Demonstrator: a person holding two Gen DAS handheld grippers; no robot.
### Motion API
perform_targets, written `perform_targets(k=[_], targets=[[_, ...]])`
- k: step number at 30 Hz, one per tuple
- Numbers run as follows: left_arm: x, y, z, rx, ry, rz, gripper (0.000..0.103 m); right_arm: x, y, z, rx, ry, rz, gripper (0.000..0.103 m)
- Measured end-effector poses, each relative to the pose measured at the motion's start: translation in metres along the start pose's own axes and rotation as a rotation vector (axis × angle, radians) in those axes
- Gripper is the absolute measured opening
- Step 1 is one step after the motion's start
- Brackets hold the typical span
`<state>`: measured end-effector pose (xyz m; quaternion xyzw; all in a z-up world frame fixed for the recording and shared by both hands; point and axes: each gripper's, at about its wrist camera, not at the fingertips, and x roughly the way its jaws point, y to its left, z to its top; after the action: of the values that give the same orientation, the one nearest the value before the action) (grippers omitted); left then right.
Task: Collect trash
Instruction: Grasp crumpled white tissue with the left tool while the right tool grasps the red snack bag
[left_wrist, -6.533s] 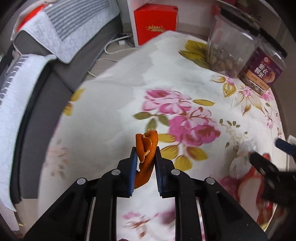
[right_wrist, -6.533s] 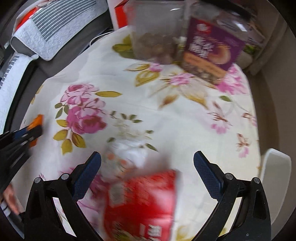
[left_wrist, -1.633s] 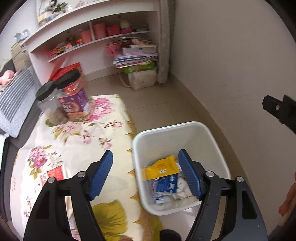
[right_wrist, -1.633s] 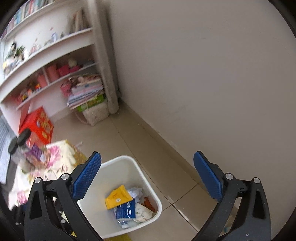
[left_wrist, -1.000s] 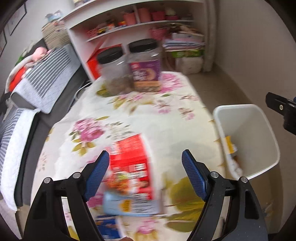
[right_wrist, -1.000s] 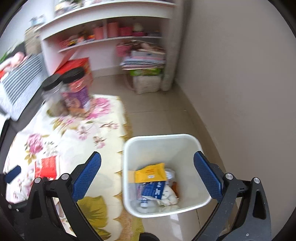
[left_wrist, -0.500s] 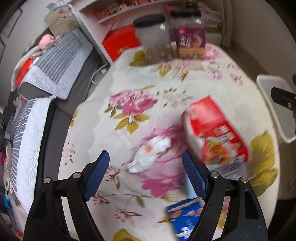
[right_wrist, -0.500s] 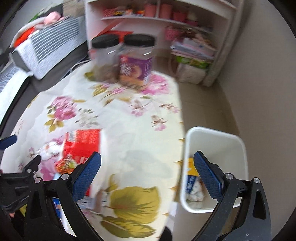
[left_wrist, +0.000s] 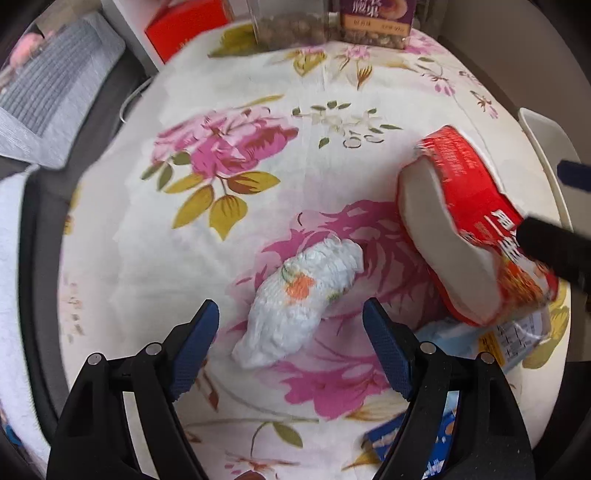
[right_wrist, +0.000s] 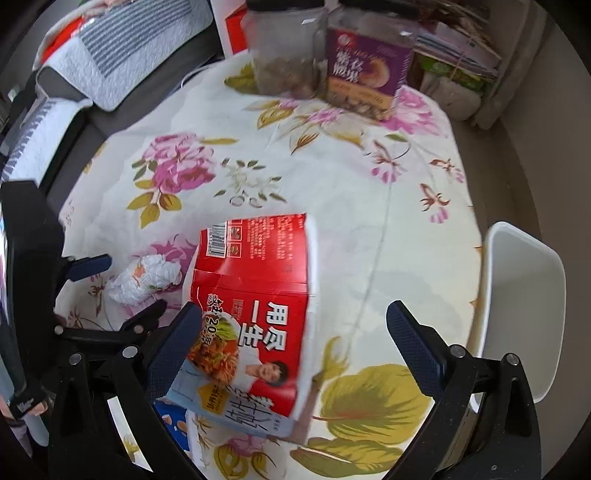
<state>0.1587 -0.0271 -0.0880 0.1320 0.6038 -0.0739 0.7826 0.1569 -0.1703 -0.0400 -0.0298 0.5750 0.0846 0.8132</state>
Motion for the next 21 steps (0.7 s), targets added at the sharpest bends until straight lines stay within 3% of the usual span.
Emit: perform_targets(k=[2,3,4,10,19,21], targets=[[0.01,0.002,0.002,0.011,0.012,-0.019,0.057,0.008,0.003,0.001,-0.006,0.021,-0.005,0.096],[0.013,0.002,0.003,0.011,0.016,-0.035,0.054,0.011,0.003,0.002,-0.008,0.03,-0.006,0.096],[0.012,0.004,0.003,0.005,0.005,-0.049,0.045,0.015,0.004,0.003,-0.007,0.042,-0.007,0.096],[0.001,0.024,0.002,-0.061,-0.025,-0.028,0.043,0.033,0.004,0.008,0.031,0.096,0.036,0.096],[-0.023,0.051,-0.008,-0.146,-0.072,-0.046,0.043,0.064,0.011,0.011,0.153,0.208,0.212,0.096],[-0.025,0.052,-0.011,-0.168,-0.071,-0.049,0.043,0.067,0.016,0.01,0.158,0.199,0.212,0.09]])
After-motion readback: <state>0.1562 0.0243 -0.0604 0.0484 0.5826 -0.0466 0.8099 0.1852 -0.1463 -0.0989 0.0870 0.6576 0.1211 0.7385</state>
